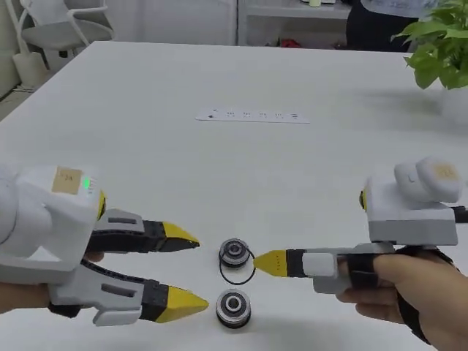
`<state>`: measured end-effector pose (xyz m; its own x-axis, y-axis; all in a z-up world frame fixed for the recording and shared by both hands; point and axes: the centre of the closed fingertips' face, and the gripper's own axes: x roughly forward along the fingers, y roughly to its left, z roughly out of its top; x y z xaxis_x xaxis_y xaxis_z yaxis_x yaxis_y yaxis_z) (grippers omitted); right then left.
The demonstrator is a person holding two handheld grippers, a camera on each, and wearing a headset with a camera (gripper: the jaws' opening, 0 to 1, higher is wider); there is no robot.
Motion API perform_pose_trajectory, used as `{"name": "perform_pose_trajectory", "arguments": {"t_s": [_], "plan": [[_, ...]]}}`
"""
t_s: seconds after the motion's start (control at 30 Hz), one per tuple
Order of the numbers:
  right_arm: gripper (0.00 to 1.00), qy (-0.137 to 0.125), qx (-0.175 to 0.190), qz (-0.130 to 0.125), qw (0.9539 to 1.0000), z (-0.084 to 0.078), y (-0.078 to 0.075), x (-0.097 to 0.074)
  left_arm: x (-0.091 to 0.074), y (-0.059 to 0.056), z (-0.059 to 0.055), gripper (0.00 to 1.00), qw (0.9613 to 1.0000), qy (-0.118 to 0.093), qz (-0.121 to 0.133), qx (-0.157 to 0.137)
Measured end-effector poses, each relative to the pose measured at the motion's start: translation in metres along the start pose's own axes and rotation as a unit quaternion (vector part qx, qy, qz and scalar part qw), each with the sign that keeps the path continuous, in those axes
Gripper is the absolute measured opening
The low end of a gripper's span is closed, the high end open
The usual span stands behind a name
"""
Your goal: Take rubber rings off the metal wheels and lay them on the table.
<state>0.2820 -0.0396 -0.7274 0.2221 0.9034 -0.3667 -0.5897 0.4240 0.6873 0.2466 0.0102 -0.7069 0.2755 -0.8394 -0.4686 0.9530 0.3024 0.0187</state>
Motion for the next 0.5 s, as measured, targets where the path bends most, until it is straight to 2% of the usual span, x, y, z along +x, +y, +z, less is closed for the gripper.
{"name": "perform_pose_trajectory", "arguments": {"t_s": [0.1,0.23,0.37,0.5], "plan": [[0.0,-0.005,0.001,0.006,1.0,0.003,0.004,-0.001,-0.012,0.0,0.003,0.48,1.0,-0.005,0.007,-0.004],[0.0,-0.007,-0.002,0.011,0.9999,0.006,0.011,-0.001,-0.029,0.002,0.002,0.51,0.9998,0.0,0.021,0.0],[0.0,-0.006,-0.005,0.019,0.9998,0.007,0.02,-0.001,-0.051,0.006,-0.001,0.54,0.999,-0.001,0.044,-0.009],[0.0,-0.004,-0.008,0.027,0.9996,0.01,0.029,-0.001,-0.073,0.011,-0.007,0.56,0.9964,-0.01,0.079,-0.03]]}}
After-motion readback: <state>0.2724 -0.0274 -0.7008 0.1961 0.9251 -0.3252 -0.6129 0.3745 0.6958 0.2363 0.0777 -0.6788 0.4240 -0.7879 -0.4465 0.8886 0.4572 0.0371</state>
